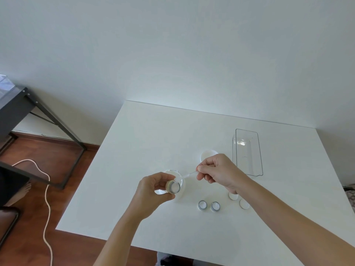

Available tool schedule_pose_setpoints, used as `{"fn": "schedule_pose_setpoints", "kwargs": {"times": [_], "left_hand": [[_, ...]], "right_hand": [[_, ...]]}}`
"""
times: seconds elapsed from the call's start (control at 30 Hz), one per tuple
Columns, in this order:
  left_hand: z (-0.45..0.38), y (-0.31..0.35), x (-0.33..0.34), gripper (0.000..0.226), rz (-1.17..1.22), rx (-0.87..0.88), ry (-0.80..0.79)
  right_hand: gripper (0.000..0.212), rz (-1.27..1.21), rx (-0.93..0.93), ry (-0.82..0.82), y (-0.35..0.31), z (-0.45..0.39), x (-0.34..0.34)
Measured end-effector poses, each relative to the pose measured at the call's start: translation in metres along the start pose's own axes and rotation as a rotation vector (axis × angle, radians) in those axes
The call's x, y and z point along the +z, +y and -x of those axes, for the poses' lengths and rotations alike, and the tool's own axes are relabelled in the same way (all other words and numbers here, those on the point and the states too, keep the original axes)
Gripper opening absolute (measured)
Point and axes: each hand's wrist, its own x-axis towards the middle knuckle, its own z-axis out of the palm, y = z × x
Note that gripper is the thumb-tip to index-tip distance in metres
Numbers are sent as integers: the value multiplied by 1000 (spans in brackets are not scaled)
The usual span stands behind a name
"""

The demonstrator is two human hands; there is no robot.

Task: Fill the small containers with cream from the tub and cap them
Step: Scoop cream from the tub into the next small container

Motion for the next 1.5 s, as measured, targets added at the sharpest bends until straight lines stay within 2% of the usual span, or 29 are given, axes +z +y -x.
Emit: {"fn": "schedule_pose_setpoints", "kwargs": {"times": [0.27, 0.4, 0.5, 0.6, 0.7, 0.73, 0.8, 0.87, 0.9, 0.97, 1.0, 1.07, 1.1, 1.17, 1.23, 1.5], "left_hand": [[-2, 2, 3, 44, -1, -16, -23], [-3, -2, -2, 41, 97, -71, 31], [-2, -7, -8, 40, 182, -108, 64], [-2, -11, -13, 41, 267, -132, 95], [-1, -13, -14, 41, 304, -139, 101], [-1, -14, -14, 41, 310, -142, 98], [-1, -15, -14, 41, 315, -143, 90], [0, -15, -15, 40, 312, -138, 93], [0, -15, -15, 39, 306, -136, 100], [1, -15, -16, 39, 287, -129, 120], [1, -15, -16, 39, 272, -120, 130], [1, -15, -15, 39, 235, -90, 150], [0, -14, -14, 39, 223, -73, 158], [0, -12, -10, 40, 200, -42, 164], [-1, -10, -5, 40, 177, -18, 163], [-3, -3, 1, 40, 173, 9, 137]], "right_hand": [[14, 90, -63, -103, -9, 2, -1], [12, -103, -25, -109, 0, -1, -15], [12, -190, -14, -1, 21, -6, -16], [9, -2, -111, 135, 45, -11, 0], [15, 289, -360, 202, 59, -11, 20], [17, 423, -473, 197, 62, -12, 24], [26, 735, -673, 81, 71, -13, 27], [39, 969, -747, -35, 74, -12, 25], [39, 995, -783, -30, 73, -11, 24], [24, 898, -845, 91, 69, -6, 21], [15, 769, -834, 196, 65, -2, 21], [10, 435, -695, 389, 56, 6, 20], [11, 262, -584, 431, 50, 9, 20], [13, -3, -403, 418, 40, 13, 25], [13, -139, -331, 378, 33, 17, 31], [13, -194, -292, 336, 27, 21, 40]]}}
